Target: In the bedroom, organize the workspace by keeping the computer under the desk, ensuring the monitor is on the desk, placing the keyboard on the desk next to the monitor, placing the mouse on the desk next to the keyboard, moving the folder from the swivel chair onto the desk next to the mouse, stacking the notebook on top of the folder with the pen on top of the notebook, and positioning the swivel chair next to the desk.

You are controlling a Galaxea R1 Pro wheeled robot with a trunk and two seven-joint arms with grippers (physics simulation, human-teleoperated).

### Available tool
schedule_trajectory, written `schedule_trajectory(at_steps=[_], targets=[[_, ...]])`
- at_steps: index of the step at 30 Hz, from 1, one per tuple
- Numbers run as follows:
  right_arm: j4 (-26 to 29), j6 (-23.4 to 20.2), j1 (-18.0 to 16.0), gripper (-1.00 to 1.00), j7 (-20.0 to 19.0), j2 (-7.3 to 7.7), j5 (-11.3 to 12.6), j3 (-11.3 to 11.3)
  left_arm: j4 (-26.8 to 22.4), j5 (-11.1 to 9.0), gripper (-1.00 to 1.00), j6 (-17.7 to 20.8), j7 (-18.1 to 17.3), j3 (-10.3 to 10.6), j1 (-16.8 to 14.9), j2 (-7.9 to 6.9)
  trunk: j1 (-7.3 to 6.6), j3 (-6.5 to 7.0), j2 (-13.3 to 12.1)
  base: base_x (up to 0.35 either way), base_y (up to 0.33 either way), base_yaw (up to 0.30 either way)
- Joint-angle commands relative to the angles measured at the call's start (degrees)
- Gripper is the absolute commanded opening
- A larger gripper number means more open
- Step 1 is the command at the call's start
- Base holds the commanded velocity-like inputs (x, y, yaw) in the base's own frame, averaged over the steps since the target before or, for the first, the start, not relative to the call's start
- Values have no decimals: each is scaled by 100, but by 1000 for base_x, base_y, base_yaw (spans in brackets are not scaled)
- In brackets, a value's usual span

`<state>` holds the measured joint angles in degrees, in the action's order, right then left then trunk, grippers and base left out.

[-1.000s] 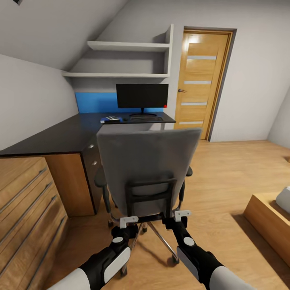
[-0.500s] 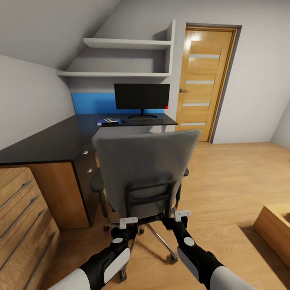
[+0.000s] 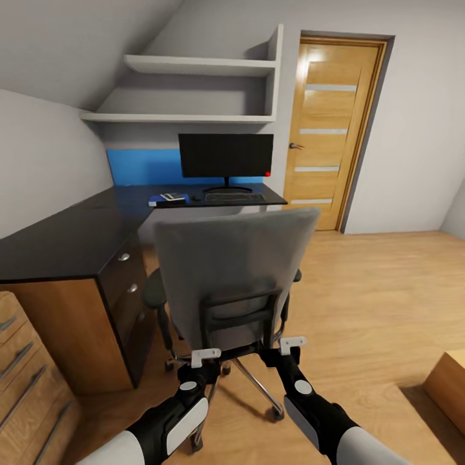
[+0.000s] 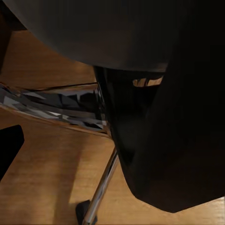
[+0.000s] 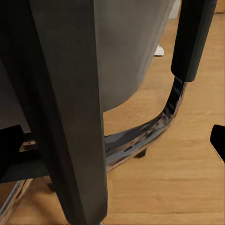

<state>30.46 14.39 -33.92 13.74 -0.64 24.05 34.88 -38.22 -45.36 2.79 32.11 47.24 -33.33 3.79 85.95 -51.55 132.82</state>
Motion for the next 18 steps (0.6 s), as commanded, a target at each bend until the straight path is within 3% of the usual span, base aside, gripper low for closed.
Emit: schedule_trajectory(at_steps=[1,6,18], targets=[[-5,50,-12,100,70,7,76,11,-9,1,100,29,59,13,-7,-9,3,-1,2,327,0,-148],[-7,54,-15,100,68,4,77,10,-9,1,100,29,66,9,-7,-15,3,14,2,327,0,-112],[-8,55,-13,100,62,-4,74,19,-2,-8,100,34,66,4,-7,-18,3,16,2,328,0,-8]])
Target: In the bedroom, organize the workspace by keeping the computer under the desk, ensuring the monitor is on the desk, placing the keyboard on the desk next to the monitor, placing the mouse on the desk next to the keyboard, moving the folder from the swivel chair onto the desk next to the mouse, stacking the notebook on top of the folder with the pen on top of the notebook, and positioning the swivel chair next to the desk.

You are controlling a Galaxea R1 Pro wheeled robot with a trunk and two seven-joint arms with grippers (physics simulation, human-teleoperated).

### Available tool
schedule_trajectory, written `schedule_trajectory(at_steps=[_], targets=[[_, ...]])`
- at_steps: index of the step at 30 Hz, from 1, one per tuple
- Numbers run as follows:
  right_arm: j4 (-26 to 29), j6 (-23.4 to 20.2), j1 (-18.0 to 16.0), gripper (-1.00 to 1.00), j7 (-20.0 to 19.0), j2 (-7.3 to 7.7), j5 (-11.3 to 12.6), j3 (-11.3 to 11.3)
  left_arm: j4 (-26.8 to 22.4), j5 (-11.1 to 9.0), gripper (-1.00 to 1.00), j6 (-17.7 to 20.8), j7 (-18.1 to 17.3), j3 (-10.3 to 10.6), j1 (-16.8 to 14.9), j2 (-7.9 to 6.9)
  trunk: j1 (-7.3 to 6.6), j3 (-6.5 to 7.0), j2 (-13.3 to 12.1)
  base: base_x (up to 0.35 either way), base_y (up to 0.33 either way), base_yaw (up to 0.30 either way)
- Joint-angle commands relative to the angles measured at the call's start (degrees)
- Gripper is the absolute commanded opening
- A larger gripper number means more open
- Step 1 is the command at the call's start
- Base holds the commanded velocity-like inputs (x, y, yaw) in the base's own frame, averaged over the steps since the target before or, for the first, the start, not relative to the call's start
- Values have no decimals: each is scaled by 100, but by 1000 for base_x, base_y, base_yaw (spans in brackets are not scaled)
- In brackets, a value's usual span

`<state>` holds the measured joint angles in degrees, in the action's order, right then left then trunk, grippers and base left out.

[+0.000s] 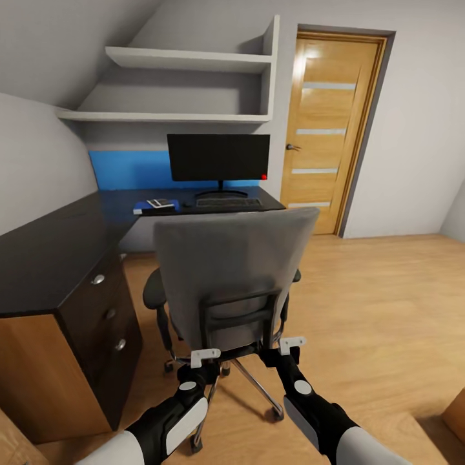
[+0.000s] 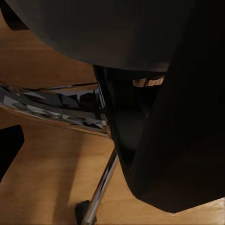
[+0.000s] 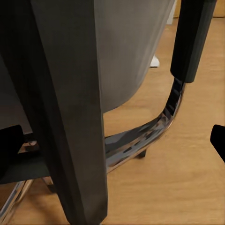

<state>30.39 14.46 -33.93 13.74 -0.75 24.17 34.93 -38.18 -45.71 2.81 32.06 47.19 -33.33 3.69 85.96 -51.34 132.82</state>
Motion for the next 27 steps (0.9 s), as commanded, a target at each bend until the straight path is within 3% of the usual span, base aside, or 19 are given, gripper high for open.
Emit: schedule_trajectory(at_steps=[1,27], targets=[[1,48,-12,100,61,6,61,14,-7,28,100,33,71,10,-7,-8,2,-5,2,330,0,0],[2,48,-10,100,67,5,63,14,203,27,100,27,64,18,-7,6,2,-5,2,330,14,0]])
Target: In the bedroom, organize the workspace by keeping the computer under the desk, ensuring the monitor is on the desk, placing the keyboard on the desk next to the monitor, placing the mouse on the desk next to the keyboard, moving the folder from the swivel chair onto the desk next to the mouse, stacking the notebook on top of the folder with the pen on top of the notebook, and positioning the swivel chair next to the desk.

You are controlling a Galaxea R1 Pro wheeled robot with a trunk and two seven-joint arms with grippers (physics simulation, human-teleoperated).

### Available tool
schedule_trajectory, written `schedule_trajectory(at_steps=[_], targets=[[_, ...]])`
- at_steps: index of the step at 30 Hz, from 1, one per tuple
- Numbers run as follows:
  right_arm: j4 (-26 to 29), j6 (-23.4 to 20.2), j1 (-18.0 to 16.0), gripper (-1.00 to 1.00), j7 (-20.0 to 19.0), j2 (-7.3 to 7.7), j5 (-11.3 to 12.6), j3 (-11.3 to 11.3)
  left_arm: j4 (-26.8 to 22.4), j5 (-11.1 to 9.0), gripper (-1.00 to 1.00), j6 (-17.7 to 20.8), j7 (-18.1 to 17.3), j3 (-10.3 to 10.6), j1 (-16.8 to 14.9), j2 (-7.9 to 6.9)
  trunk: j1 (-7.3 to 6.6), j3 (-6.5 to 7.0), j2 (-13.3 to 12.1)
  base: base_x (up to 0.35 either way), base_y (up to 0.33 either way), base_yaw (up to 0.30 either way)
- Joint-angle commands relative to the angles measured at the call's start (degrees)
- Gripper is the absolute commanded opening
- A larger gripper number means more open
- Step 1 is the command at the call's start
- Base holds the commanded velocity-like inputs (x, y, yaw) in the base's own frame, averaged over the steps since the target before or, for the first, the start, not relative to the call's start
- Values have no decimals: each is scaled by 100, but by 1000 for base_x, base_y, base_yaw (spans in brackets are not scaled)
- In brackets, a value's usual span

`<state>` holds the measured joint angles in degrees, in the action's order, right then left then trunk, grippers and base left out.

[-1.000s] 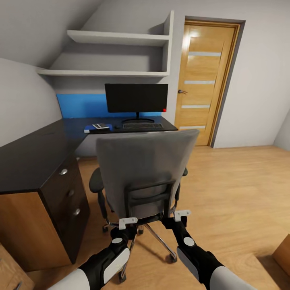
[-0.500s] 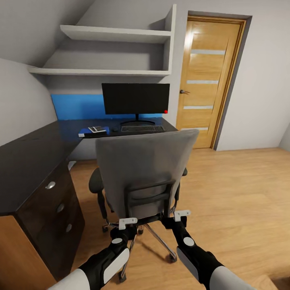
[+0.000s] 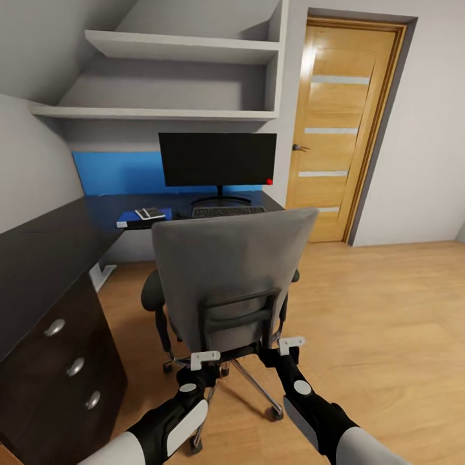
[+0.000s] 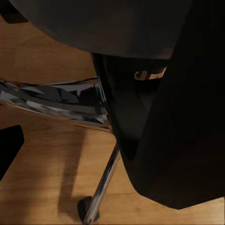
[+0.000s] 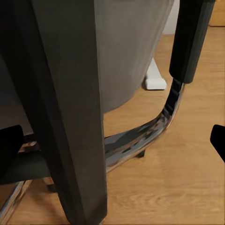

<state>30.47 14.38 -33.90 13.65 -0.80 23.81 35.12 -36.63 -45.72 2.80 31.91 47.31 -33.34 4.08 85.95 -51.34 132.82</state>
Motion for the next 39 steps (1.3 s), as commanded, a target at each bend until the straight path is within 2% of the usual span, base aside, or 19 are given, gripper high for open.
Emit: schedule_trajectory(at_steps=[1,14,29,39], targets=[[-6,56,-13,100,77,10,102,-5,48,28,100,27,79,6,-6,-36,3,-5,2,330,95,0],[-15,56,-17,100,68,10,107,-5,129,28,100,17,79,6,-6,-31,3,-5,2,330,101,0],[-15,56,-14,100,59,10,98,-5,129,49,100,10,96,3,-6,-39,3,-5,2,324,7,0],[-15,56,-16,100,59,25,98,-6,129,40,100,4,105,-2,-6,-47,3,-5,2,108,0,0]])
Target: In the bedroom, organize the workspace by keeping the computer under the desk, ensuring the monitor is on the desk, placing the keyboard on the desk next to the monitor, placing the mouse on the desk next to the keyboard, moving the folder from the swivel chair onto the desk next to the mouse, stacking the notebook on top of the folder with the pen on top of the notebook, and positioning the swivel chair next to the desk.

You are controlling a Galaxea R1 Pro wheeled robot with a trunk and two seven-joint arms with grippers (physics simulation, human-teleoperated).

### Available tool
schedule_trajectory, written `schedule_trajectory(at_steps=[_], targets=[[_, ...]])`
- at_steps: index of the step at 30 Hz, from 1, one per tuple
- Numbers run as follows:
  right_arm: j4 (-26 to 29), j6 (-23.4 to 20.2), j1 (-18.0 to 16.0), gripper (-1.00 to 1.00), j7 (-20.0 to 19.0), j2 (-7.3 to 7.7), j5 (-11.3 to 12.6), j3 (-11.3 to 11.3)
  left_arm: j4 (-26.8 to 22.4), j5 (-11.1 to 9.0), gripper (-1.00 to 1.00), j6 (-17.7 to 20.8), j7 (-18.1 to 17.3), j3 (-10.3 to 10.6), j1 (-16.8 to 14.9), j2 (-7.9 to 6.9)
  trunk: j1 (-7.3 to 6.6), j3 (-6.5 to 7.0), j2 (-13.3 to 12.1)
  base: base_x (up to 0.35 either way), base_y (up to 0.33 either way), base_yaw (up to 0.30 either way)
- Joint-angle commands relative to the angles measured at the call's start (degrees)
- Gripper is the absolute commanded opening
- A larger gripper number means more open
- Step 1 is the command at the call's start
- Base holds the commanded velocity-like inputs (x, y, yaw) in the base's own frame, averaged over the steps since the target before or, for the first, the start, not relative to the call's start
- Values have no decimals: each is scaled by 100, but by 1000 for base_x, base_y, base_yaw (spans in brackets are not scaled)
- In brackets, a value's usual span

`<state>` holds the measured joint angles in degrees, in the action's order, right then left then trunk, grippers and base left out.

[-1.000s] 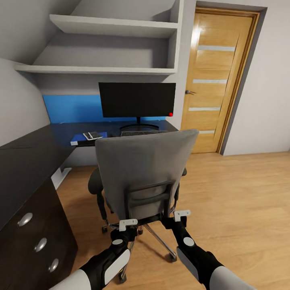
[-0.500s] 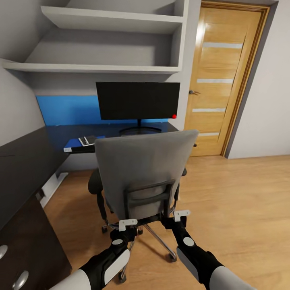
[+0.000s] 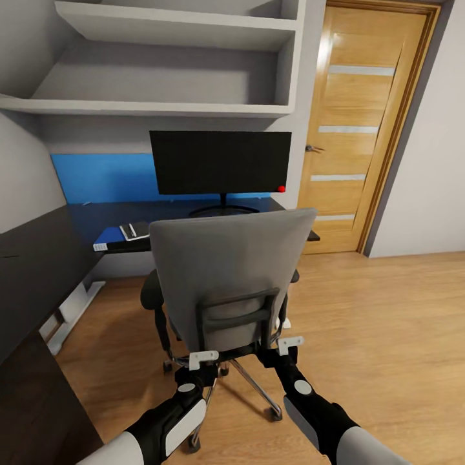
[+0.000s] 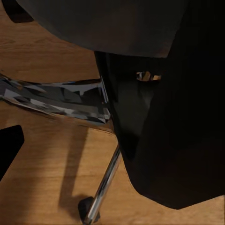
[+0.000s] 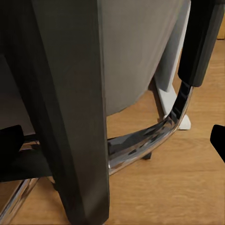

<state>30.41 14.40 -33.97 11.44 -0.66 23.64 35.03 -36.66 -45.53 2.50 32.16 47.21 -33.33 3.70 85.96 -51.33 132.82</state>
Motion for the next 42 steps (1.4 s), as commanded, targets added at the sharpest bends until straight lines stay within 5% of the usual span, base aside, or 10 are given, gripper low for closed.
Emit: schedule_trajectory(at_steps=[1,42], targets=[[-9,54,-9,100,280,15,114,1,133,19,100,4,75,10,-7,-8,2,-6,2,153,0,0],[-27,54,-13,100,245,-75,9,56,45,-41,100,-65,19,42,-7,87,2,-5,2,-131,0,0]])
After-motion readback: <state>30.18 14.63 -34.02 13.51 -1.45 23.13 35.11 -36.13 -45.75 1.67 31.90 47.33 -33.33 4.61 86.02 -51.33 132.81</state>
